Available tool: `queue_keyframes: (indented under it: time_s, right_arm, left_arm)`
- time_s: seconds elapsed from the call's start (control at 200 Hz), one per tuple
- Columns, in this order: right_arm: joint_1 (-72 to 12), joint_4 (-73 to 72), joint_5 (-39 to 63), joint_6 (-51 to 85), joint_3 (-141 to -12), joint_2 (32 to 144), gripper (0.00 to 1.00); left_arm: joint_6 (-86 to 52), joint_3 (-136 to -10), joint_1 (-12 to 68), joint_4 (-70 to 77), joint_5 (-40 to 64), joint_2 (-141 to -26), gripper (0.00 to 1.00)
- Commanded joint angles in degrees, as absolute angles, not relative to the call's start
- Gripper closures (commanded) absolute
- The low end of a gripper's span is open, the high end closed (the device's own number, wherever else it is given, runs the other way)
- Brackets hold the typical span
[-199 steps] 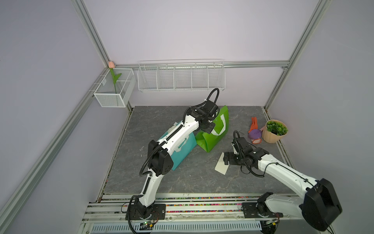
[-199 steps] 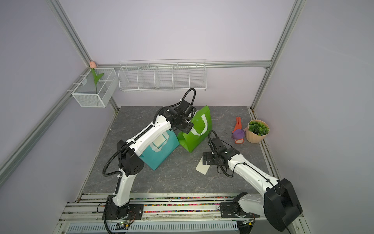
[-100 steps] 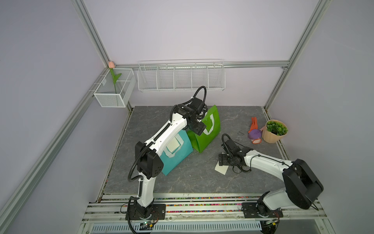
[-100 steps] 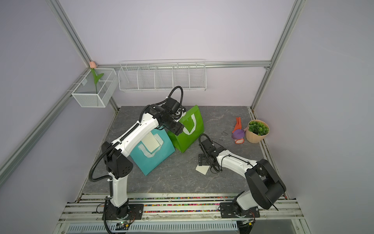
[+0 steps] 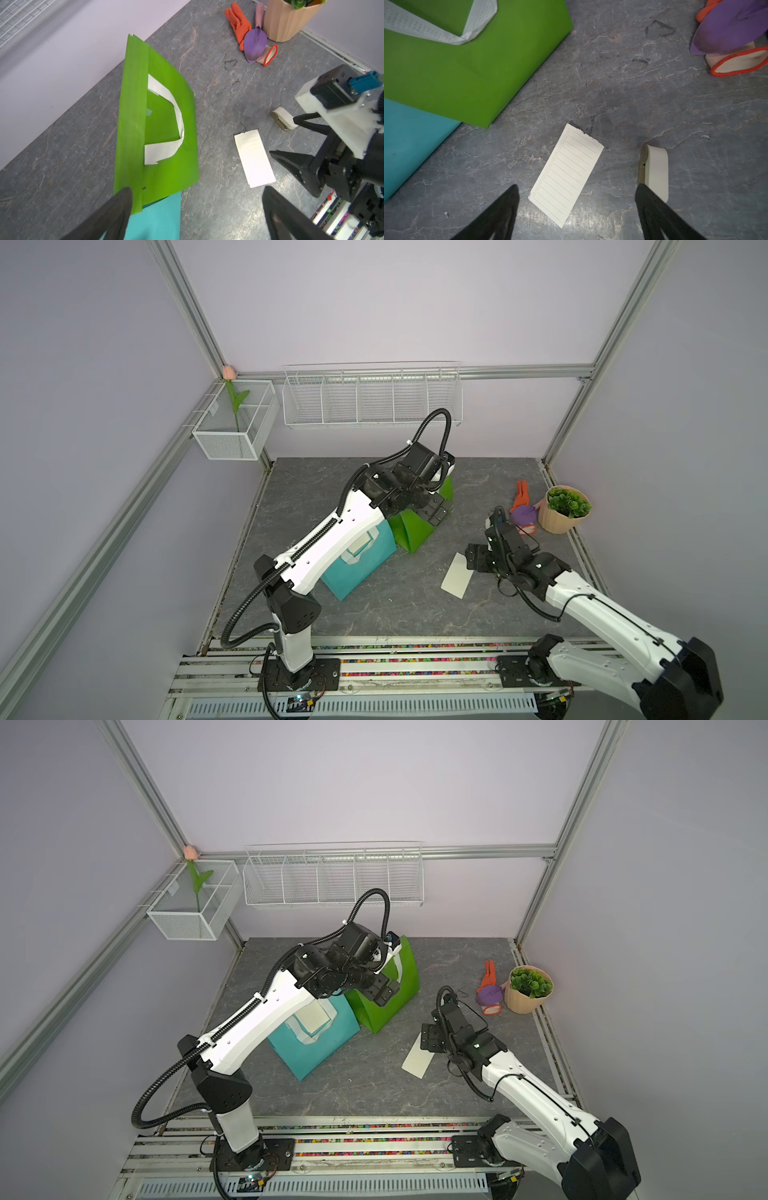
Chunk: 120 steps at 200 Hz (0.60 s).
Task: Staple the receipts to the bags
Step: Pick up the receipt from the center of the board.
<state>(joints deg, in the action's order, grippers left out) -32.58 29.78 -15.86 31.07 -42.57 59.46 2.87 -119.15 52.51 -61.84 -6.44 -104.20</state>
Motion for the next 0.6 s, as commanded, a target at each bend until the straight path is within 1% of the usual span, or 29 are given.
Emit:
queue_keyframes:
  time_s: [0.0,0.115,0.215,0.265,0.37,0.455,0.495,0.595]
  right_arm:
    - [-30.7,32.7,-14.5,32.2,-40.0,56.2,0.11]
    - [-28.9,34.2,-13.6,32.8,-38.1,52.7,0.11]
    - [-26.9,36.8,-11.4,33.4,-37.1,50.0,0.00]
    - [-26.7,37.0,-10.3,33.8,-35.7,47.8,0.06]
    - [-26.5,36.3,-7.4,34.5,-32.8,43.7,0.14]
    - [-26.5,36.6,-5.4,36.6,-32.2,43.1,0.23]
    - [-26.4,36.1,-4.0,37.3,-31.7,43.1,0.24]
    - [-26.4,33.6,-2.3,38.4,-29.7,43.6,0.24]
  left_arm:
    - [-1.2,-115.4,52.6,-58.1,-3.5,-104.3,0.07]
    - [-3.0,-107.6,54.6,-48.7,4.6,-104.5,0.12]
    - [-3.5,-104.4,54.7,-44.8,7.4,-108.1,0.21]
    - [-2.7,-104.6,54.8,-44.4,9.7,-110.7,0.25]
    - [-2.2,-107.1,54.5,-45.2,11.2,-115.7,0.30]
    - [-1.8,-107.1,53.6,-42.8,14.0,-118.5,0.31]
    - [-1.4,-108.0,53.3,-43.0,14.8,-120.2,0.31]
    - [-0.8,-108.9,52.6,-42.1,14.6,-123.6,0.30]
